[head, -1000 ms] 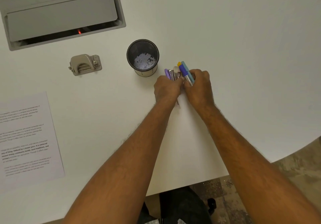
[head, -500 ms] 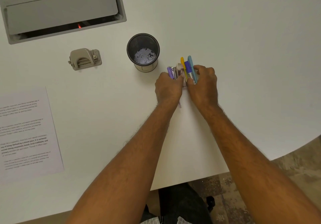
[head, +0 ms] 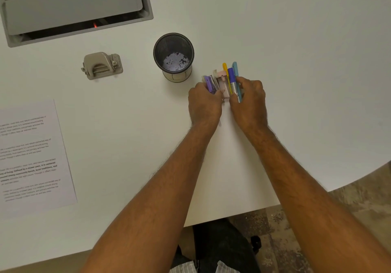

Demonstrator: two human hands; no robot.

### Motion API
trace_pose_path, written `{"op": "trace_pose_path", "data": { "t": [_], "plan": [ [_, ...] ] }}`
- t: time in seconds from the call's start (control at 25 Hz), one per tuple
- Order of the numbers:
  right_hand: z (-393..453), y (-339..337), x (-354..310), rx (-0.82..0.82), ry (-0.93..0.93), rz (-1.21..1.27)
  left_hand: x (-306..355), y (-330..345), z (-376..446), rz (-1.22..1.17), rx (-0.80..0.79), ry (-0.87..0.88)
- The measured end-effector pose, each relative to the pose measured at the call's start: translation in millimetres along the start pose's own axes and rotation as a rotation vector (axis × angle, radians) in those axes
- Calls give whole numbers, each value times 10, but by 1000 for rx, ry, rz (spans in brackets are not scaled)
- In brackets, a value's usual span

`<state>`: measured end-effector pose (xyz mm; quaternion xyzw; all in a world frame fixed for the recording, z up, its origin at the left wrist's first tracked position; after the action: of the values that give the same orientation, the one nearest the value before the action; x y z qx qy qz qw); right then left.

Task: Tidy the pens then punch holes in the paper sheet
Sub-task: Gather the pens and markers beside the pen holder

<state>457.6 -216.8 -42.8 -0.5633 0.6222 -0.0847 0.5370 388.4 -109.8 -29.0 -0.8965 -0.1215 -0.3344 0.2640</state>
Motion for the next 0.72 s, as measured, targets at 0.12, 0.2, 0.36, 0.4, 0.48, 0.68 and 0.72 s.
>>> {"op": "trace_pose_path", "data": {
  "t": [0.12,0.2,0.36,0.4,0.48,0.68,0.72],
  "plan": [
    [-24,-3,8,-9,-7,-1,-29,-17,-18,-10,4,28],
    [-45,-1,-6,-10,-22,0,-52,-31,-41,-26,7,43],
    [-78,2,-56,1,-12,-32,-102,-67,-85,-38,-7,67],
    [-89,3,-76,13,-11,-44,-117,-85,-96,-26,-8,77],
    [-121,4,-118,55,-10,-54,-162,-124,-125,18,-11,80],
    [-330,72,-300,184,-28,-46,-399,-384,-292,-2,-5,106],
    [-399,111,-355,212,-45,-35,-467,-472,-347,-8,1,118]
  ]
}}
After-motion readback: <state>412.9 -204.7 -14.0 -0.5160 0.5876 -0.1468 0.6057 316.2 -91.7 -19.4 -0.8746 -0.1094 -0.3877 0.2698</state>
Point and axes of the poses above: each hand's wrist, its own z-axis towards the middle knuckle, its own y-axis out of the palm, x = y × z, the point moved 2 cm from there along z, towards the middle knuckle, and after that the axes turned 13 degrees about -x, right-handed, at the moved point
